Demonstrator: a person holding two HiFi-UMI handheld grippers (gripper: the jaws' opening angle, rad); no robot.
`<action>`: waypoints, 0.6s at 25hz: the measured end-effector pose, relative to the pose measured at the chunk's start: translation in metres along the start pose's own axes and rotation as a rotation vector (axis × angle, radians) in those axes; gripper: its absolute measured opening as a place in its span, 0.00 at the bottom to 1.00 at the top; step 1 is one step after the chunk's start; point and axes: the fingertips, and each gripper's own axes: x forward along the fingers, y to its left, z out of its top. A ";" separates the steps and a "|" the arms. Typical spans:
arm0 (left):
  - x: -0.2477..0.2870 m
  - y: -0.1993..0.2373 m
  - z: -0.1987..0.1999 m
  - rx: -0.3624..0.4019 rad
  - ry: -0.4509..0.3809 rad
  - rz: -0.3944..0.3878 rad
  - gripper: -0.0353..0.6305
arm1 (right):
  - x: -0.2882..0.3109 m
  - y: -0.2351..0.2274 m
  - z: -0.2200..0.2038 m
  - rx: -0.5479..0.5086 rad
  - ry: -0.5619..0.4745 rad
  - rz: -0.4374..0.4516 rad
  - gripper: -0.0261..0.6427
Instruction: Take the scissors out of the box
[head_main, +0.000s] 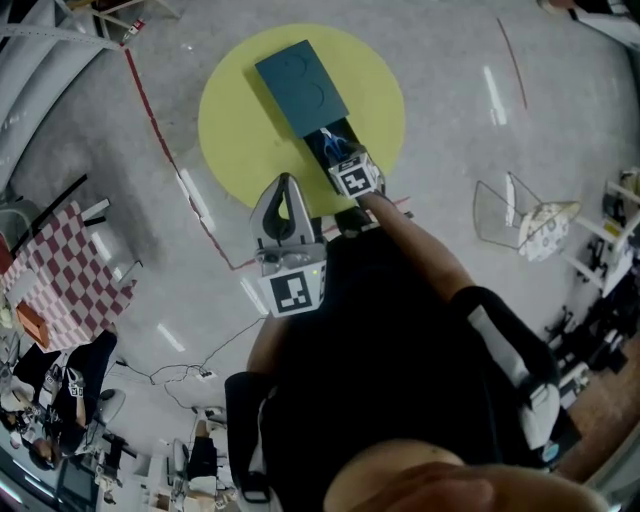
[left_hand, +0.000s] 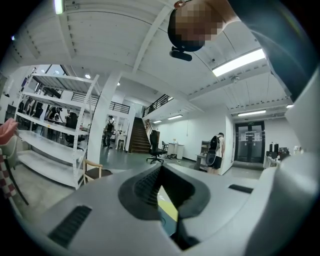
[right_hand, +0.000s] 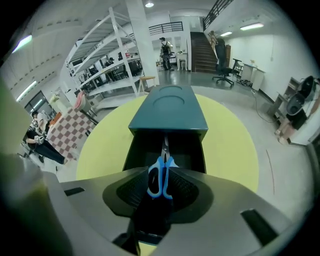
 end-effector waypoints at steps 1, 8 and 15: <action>0.001 0.001 0.000 0.000 0.003 0.002 0.05 | 0.004 -0.001 -0.002 0.000 0.014 -0.003 0.19; 0.005 0.011 -0.005 -0.009 0.024 0.016 0.05 | 0.021 -0.003 -0.008 0.020 0.067 -0.012 0.19; 0.011 0.016 -0.008 -0.019 0.034 0.020 0.05 | 0.032 -0.007 -0.013 0.001 0.110 -0.041 0.19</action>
